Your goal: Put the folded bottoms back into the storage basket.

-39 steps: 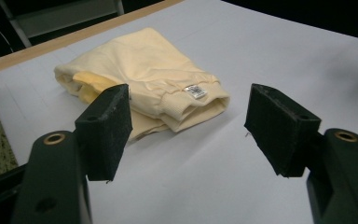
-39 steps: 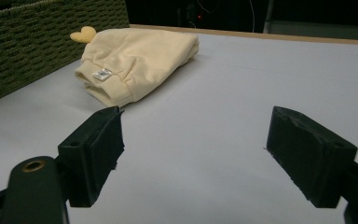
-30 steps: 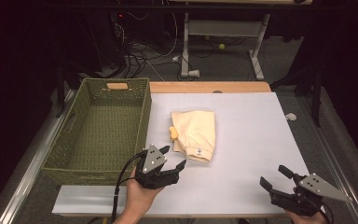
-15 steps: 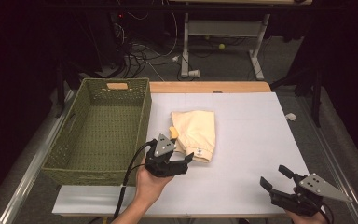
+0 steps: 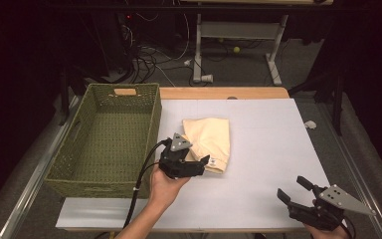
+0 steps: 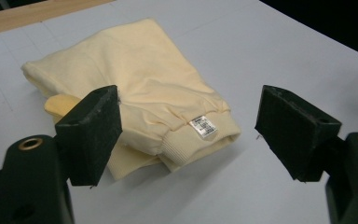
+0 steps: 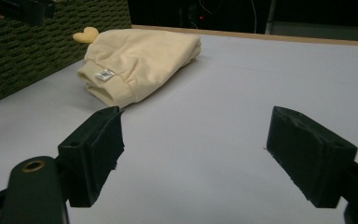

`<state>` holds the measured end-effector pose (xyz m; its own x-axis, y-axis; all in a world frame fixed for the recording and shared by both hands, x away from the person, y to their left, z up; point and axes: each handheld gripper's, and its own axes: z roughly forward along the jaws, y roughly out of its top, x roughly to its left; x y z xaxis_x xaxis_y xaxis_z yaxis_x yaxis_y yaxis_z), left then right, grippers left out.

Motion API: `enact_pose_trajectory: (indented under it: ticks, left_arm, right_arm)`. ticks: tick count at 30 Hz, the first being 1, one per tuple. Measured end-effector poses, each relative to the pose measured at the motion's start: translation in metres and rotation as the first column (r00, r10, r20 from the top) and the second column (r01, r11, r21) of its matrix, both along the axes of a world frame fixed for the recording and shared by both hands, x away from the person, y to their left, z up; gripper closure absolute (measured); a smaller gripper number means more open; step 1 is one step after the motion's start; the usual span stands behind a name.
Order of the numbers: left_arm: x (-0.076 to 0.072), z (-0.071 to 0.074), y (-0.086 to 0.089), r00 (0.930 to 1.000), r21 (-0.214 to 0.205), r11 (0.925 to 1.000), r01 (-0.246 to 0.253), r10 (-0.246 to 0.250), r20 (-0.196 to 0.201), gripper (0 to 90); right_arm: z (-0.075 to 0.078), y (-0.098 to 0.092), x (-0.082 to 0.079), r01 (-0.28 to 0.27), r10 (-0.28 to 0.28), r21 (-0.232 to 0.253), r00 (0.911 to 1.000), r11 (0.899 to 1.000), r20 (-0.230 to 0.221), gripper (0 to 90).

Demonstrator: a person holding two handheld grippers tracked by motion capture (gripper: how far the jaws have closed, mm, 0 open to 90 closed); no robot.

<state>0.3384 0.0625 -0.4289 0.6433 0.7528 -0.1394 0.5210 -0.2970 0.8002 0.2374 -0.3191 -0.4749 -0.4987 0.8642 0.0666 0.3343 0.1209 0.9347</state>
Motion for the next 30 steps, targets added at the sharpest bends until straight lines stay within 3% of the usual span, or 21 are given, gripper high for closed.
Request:
enact_pose_trajectory:
  ticks: [3,10,17,30]
  left_arm:
    - [0.004,-0.003,-0.002,0.9998,0.018,0.9998,0.002,-0.001,-0.02,19.9]
    - [0.016,-0.002,-0.007,0.9985,0.014,0.9999,-0.005,0.005,-0.054,19.8]
    - [0.032,-0.005,-0.015,0.9965,0.07,0.9975,-0.009,0.015,-0.083,19.8]
    - [0.064,-0.008,-0.015,0.9868,0.106,0.992,-0.068,0.083,-0.139,19.3]
  right_arm:
    - [0.0,0.0,0.0,0.0,0.0,0.002,1.0,1.0,0.0,19.4]
    - [0.0,0.0,0.001,-0.002,0.002,0.002,1.0,1.0,-0.003,19.4]
    - [-0.001,0.0,0.001,-0.005,0.005,0.001,1.0,1.0,-0.004,19.4]
    - [-0.001,0.0,0.001,-0.007,0.007,0.001,1.0,1.0,-0.005,19.5]
